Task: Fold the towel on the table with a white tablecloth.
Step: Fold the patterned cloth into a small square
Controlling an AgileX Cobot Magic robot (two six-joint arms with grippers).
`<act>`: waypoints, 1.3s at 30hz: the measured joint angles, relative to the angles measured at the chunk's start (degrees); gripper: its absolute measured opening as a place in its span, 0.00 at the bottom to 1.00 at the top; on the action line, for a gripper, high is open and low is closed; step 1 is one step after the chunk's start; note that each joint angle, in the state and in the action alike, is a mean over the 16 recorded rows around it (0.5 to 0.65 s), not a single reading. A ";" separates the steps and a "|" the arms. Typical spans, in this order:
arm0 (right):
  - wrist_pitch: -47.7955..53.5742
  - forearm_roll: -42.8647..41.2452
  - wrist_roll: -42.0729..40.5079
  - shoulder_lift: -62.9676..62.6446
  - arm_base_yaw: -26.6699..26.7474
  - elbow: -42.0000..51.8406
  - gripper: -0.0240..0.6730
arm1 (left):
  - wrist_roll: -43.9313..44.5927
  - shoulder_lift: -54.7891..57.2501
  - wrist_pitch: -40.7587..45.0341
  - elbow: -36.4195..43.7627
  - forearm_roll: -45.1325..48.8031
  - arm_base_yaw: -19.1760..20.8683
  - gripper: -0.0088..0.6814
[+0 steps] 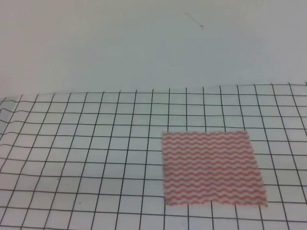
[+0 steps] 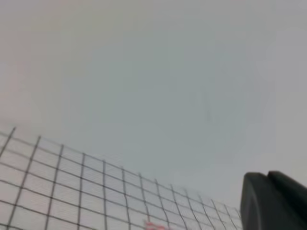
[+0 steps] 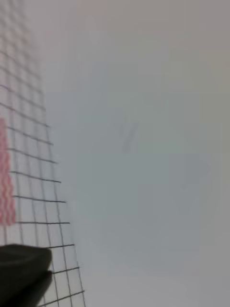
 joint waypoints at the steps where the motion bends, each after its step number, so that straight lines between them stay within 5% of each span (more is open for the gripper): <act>1: 2.13 0.21 -2.46 1.00 0.11 -1.52 0.03 | 1.48 0.79 0.87 -0.99 0.22 -0.10 0.01; 9: 14.74 2.19 -17.10 12.09 1.78 -9.38 0.03 | 9.01 11.02 6.98 -6.95 1.96 -3.08 0.01; 20: 20.71 3.78 -22.48 33.61 6.47 -13.69 0.03 | 16.31 32.80 13.82 -13.71 2.76 -10.44 0.01; 28: 20.80 3.98 -26.86 50.04 7.90 -18.46 0.03 | 18.40 50.24 17.40 -19.01 1.16 -12.25 0.02; 39: 18.61 5.41 -32.51 60.48 7.90 -21.64 0.03 | 25.19 71.61 19.85 -24.27 -11.17 -14.83 0.18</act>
